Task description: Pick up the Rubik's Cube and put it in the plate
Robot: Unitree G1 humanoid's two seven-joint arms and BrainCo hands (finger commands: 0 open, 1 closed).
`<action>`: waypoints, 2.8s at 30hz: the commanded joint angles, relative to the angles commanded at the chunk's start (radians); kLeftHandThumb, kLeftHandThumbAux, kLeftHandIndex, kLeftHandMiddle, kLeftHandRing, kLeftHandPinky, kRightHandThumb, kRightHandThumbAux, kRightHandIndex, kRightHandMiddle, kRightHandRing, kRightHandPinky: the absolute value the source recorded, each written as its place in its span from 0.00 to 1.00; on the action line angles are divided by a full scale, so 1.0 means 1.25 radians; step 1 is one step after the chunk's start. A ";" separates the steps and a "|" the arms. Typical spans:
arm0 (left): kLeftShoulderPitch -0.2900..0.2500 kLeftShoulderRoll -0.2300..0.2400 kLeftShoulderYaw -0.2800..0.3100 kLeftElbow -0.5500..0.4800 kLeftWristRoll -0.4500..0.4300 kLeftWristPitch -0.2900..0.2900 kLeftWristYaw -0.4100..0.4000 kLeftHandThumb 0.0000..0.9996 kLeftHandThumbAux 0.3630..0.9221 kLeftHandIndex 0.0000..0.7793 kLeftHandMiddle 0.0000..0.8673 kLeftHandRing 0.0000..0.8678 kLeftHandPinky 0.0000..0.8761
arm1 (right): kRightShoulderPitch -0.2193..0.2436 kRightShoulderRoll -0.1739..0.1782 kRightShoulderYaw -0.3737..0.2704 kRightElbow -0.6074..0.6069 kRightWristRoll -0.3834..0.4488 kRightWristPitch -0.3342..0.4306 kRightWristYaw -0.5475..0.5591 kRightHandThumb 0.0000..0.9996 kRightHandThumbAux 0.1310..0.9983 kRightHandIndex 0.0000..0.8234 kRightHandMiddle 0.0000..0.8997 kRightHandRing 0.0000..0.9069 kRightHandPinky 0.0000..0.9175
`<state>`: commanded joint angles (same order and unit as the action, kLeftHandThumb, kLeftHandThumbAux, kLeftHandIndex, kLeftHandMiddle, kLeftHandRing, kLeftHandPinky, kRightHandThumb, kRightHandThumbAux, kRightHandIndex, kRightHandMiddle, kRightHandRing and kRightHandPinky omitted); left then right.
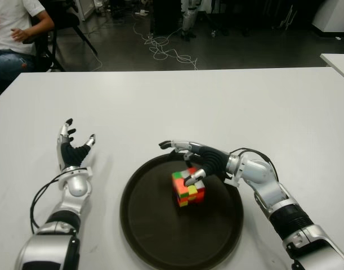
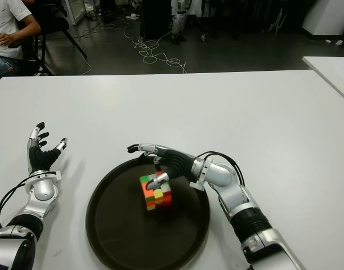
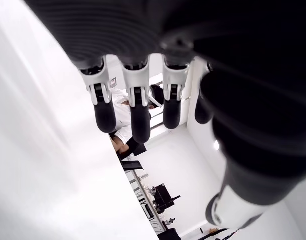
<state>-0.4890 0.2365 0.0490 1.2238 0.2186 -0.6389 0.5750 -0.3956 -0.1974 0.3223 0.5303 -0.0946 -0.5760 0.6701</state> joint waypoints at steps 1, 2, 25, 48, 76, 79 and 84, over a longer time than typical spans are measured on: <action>0.000 0.000 0.000 0.000 0.000 0.000 -0.001 0.00 0.76 0.17 0.15 0.18 0.19 | -0.002 0.000 0.000 0.003 -0.001 -0.002 0.001 0.00 0.42 0.08 0.91 0.95 0.92; 0.000 0.000 0.000 0.000 0.000 0.000 0.000 0.00 0.76 0.16 0.15 0.18 0.19 | -0.003 -0.001 0.000 0.005 -0.002 -0.004 0.002 0.00 0.42 0.08 0.91 0.95 0.92; 0.001 0.000 -0.003 -0.001 0.004 0.002 0.008 0.00 0.72 0.18 0.16 0.17 0.18 | -0.008 0.021 -0.032 0.002 0.087 0.082 0.053 0.00 0.45 0.09 0.91 0.95 0.92; 0.002 -0.005 0.005 -0.002 -0.005 0.006 -0.003 0.00 0.76 0.15 0.16 0.17 0.16 | -0.075 -0.066 -0.206 0.080 0.120 0.014 -0.044 0.00 0.59 0.00 0.01 0.01 0.02; 0.002 0.008 -0.003 -0.003 0.008 0.010 -0.001 0.00 0.76 0.15 0.14 0.14 0.12 | -0.217 -0.098 -0.340 0.560 0.023 -0.102 -0.568 0.00 0.82 0.03 0.03 0.00 0.01; 0.003 0.010 -0.006 -0.004 0.012 0.008 0.003 0.00 0.77 0.15 0.14 0.14 0.12 | -0.212 -0.097 -0.346 0.569 0.021 -0.097 -0.597 0.00 0.78 0.03 0.03 0.00 0.00; 0.004 0.014 -0.009 -0.003 0.015 0.008 0.006 0.00 0.77 0.15 0.15 0.15 0.13 | -0.196 -0.094 -0.340 0.582 -0.003 -0.080 -0.678 0.00 0.74 0.04 0.03 0.00 0.00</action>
<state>-0.4840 0.2535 0.0383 1.2198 0.2376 -0.6285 0.5824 -0.6402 -0.3144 -0.1029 1.2582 -0.0983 -0.6760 -0.1775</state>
